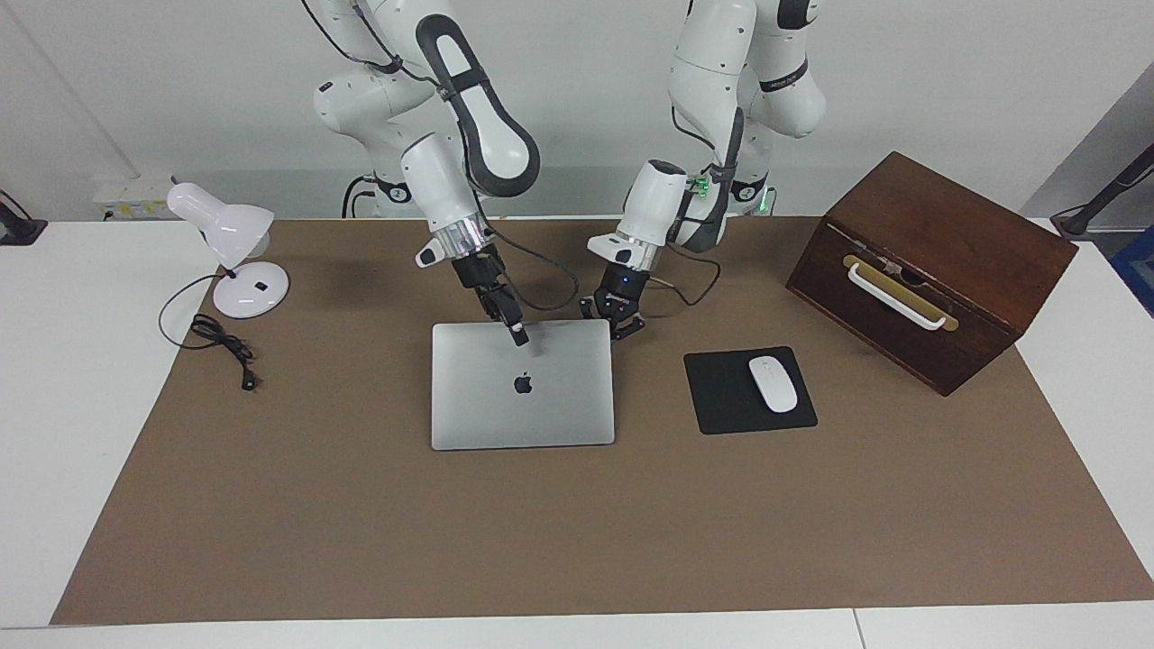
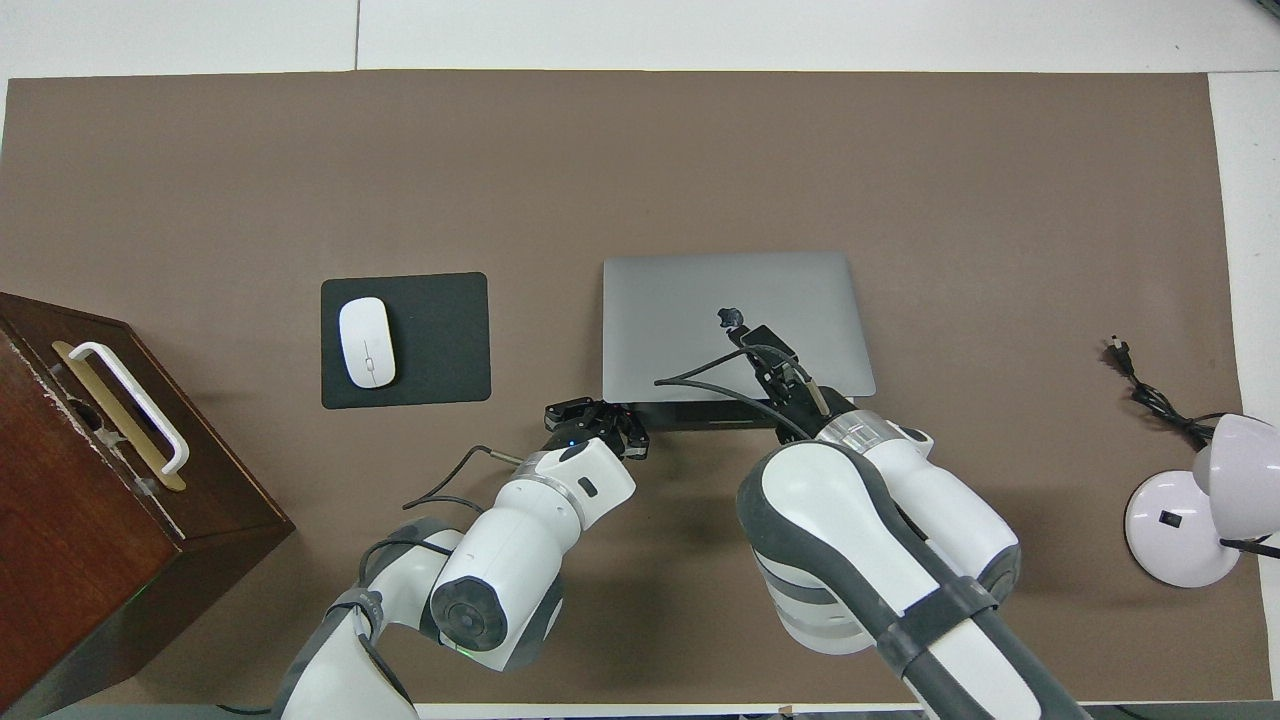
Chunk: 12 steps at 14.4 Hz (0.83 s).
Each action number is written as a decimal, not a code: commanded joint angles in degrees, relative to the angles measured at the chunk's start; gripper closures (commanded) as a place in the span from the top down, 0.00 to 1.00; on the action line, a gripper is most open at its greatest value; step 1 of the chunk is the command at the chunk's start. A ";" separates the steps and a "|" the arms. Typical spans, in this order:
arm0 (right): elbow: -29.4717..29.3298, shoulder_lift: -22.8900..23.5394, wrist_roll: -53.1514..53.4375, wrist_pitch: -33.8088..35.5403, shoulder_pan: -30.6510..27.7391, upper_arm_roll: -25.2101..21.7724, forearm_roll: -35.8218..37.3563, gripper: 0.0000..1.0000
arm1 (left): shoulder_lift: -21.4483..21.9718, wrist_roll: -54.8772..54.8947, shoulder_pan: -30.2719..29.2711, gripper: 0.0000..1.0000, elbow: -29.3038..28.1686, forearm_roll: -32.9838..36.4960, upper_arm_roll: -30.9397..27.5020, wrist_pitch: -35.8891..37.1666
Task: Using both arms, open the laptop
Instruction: 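Lift the laptop lid with the right gripper while the left gripper steadies the base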
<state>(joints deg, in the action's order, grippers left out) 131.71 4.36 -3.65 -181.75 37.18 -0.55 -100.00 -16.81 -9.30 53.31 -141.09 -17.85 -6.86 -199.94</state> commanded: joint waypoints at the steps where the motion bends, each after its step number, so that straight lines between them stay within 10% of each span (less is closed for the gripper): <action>1: -1.72 0.82 -2.59 1.22 -1.15 0.19 -0.73 1.00 | -2.44 1.57 -0.84 0.00 0.99 0.62 0.09 -0.97; 12: -7.69 3.28 -2.59 1.31 -1.93 0.19 -0.90 1.00 | -2.52 1.66 -0.84 0.00 0.99 0.71 0.09 -0.97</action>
<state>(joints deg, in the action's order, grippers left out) 127.16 6.15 -3.66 -181.72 37.01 -0.54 -100.00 -16.85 -8.34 53.31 -141.09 -17.82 -6.85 -200.02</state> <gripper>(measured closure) 0.000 0.991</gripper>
